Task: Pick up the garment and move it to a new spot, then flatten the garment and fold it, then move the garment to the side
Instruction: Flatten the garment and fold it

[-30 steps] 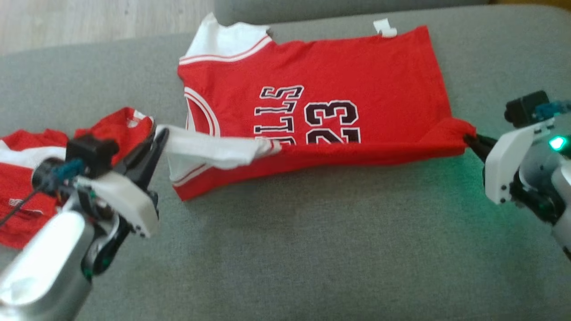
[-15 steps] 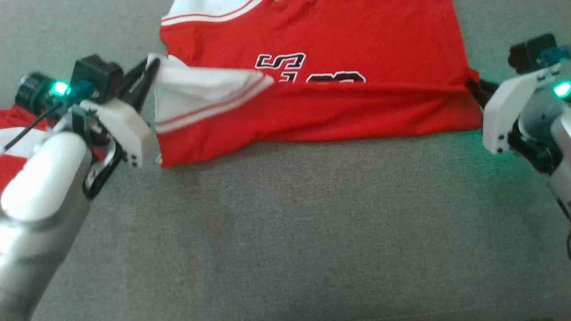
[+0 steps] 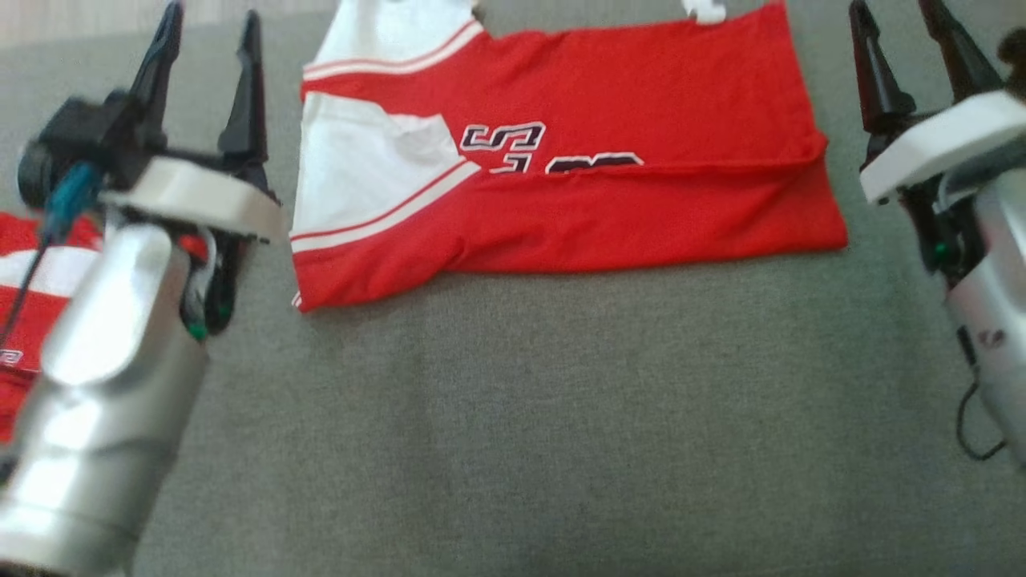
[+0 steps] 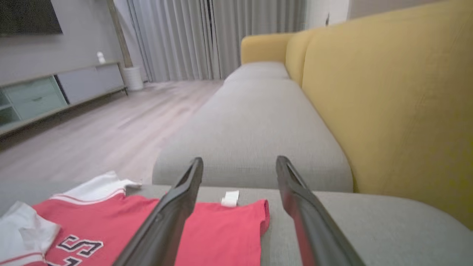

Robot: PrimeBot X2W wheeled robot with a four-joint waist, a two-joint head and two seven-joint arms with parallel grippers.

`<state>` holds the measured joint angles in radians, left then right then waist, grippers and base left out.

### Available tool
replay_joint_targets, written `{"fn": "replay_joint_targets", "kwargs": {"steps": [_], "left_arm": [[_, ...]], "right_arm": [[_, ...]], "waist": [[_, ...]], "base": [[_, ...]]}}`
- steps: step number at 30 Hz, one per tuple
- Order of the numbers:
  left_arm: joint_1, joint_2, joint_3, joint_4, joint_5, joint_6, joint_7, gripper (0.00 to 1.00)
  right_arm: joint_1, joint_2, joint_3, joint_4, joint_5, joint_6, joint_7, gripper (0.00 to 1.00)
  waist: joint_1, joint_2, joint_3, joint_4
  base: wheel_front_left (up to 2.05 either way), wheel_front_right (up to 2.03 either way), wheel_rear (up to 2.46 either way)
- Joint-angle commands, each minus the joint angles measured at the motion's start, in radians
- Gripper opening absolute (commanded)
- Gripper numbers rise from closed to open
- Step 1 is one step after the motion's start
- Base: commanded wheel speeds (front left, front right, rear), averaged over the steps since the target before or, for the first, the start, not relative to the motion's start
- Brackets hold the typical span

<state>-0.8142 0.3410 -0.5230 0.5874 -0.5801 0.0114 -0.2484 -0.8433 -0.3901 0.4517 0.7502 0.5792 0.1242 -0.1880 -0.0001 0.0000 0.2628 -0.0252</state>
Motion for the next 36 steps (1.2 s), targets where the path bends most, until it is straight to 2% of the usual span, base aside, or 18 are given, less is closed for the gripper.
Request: {"fn": "replay_joint_targets", "kwargs": {"steps": [1,6,10,16,18,22,27,36], "left_arm": [[0.0,0.03,0.046,-0.033,-0.004,0.011,-0.008,1.0],[0.175,-0.01,0.158,-0.217,0.031,0.067,-0.013,1.0],[0.351,-0.067,0.226,-0.326,0.063,0.09,-0.013,1.0],[0.554,-0.147,0.266,-0.383,0.151,0.082,-0.013,1.0],[0.613,-0.194,0.29,-0.388,0.173,0.071,-0.013,1.0],[0.647,-0.229,0.33,-0.373,0.198,0.06,-0.013,1.0],[0.627,-0.239,0.354,-0.317,0.228,0.038,-0.013,1.0],[0.496,-0.23,0.34,-0.087,0.232,0.028,0.057,1.0]], "right_arm": [[0.025,0.003,-0.006,-0.022,-0.013,0.007,-0.017,1.0],[0.139,0.079,-0.144,-0.083,-0.111,0.007,-0.071,1.0],[0.288,0.162,-0.279,-0.214,-0.217,0.007,-0.073,1.0],[0.538,0.293,-0.394,-0.347,-0.356,0.007,-0.074,1.0],[0.626,0.324,-0.418,-0.371,-0.396,0.007,-0.074,1.0],[0.668,0.337,-0.42,-0.392,-0.428,0.007,-0.074,1.0],[0.647,0.339,-0.419,-0.417,-0.438,0.007,-0.074,1.0],[0.6,0.34,-0.395,-0.433,-0.452,0.007,-0.058,1.0]], "waist": [[0.0001,0.0,-0.028,0.0],[0.0001,0.0,-0.089,-0.002],[0.0001,0.0,-0.132,-0.005],[0.0001,0.0,-0.181,-0.003],[0.0001,0.0,-0.186,-0.007],[0.0001,0.0,-0.177,-0.015],[0.0001,0.0,-0.156,-0.025],[0.0001,0.0,-0.103,-0.048]], "base": [[0.0,0.0,0.0],[0.0,0.0,0.0],[0.0,0.0,0.0],[0.0,0.0,0.0],[0.0,0.0,0.0],[0.0,0.0,0.0],[0.0,0.0,0.0],[0.0,0.0,0.0]]}}
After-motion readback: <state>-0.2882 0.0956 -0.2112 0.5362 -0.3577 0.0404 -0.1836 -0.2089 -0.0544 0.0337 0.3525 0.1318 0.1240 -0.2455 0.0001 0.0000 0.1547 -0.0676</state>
